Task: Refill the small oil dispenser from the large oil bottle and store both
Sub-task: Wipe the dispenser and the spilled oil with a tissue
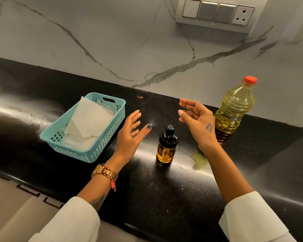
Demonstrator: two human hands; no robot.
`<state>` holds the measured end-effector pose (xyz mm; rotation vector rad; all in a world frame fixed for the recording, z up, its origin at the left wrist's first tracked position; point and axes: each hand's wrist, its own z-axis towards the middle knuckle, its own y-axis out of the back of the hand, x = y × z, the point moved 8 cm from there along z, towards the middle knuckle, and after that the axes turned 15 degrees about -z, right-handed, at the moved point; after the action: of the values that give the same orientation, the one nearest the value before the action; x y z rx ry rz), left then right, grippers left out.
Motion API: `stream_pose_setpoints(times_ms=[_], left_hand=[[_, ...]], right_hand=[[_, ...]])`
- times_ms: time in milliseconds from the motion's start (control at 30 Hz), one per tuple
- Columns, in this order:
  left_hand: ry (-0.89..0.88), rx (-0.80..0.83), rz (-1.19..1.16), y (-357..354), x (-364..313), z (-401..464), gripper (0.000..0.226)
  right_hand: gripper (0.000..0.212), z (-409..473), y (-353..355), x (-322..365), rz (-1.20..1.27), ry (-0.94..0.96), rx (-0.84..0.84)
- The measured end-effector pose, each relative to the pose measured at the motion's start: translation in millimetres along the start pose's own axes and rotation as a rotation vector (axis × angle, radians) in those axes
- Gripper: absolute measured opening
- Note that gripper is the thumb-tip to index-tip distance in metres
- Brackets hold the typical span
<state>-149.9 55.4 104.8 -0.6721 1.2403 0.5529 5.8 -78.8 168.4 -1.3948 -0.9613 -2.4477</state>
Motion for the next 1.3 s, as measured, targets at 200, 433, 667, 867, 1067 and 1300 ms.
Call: stream_pose_setpoints(times_ms=[200,433,667,867,1067,1300], left_hand=[[-0.092,-0.131,0.036,55.6,-28.9,20.1,0.050],[-0.104,-0.361,0.161,174.4,-50.5,38.4,0.039],[-0.028,-0.442,0.356,245.6,-47.6,46.8,0.033],[0.036,-0.370,0.358,254.9,-32.5,54.5,0.031],[0.056,-0.301,0.321,252.8,-26.3,63.5,0.030],[0.048,-0.140,0.361,237.9,-22.4,68.5,0.048]], right_hand=[[0.031,11.5,-29.6,51.3,0.026,0.074,-0.045],[0.030,27.3,-123.3,96.8,-0.046,0.120,0.034],[0.026,33.3,-256.1,93.7,-0.486,0.151,0.329],[0.063,20.0,-337.6,86.8,-0.894,0.199,0.544],[0.037,19.1,-359.2,75.0,-1.018,0.161,0.641],[0.021,40.3,-304.5,83.7,-0.638,0.018,0.389]])
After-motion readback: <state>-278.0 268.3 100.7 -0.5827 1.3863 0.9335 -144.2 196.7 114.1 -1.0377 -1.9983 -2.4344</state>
